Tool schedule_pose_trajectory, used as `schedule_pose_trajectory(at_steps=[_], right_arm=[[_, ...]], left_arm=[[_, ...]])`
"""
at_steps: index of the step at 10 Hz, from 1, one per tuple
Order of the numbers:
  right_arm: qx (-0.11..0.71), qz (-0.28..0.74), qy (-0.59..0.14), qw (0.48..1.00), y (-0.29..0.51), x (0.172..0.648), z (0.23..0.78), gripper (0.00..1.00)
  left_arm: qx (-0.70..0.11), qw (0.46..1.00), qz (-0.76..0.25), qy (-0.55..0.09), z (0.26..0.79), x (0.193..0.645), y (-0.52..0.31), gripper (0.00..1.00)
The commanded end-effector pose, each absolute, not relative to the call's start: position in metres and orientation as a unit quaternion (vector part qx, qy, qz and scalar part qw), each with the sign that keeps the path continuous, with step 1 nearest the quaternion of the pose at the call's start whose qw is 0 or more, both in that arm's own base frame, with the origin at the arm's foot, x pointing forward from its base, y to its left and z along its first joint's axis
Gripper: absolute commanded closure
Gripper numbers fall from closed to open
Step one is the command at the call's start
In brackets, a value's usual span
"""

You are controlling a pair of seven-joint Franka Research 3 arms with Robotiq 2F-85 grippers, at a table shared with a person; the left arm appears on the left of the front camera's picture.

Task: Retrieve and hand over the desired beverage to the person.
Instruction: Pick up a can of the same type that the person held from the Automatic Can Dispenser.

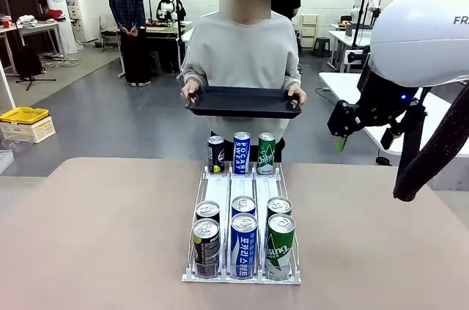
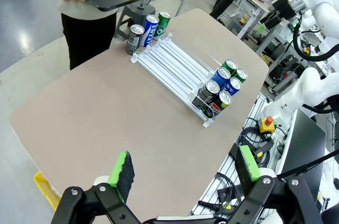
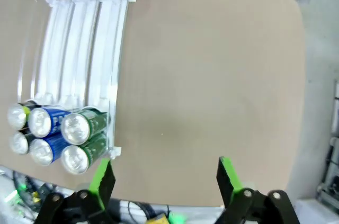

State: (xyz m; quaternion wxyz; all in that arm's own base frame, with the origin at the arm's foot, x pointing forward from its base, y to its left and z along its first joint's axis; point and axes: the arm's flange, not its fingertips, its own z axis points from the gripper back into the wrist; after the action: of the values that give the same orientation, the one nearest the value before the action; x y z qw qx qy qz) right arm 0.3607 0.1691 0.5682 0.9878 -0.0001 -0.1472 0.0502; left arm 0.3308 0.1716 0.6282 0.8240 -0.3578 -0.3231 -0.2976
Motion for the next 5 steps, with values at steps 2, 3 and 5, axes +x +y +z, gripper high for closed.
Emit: schedule_pose_trajectory(at_steps=[2, 3, 5], right_arm=[[-0.016, 0.051, -0.148, 0.988, 0.1723, 0.3596, 0.5636, 0.00], [-0.016, 0.051, -0.148, 0.988, 0.1723, 0.3596, 0.5636, 0.00], [-0.016, 0.051, -0.148, 0.988, 0.1723, 0.3596, 0.5636, 0.00]], left_arm=[[-0.361, 0.816, -0.305, -0.332, 0.6294, 0.3306, 0.1731, 0.00], [-0.361, 0.816, -0.305, -0.332, 0.6294, 0.3306, 0.1731, 0.00], [-0.361, 0.816, -0.305, -0.332, 0.6294, 0.3306, 0.1731, 0.00]])
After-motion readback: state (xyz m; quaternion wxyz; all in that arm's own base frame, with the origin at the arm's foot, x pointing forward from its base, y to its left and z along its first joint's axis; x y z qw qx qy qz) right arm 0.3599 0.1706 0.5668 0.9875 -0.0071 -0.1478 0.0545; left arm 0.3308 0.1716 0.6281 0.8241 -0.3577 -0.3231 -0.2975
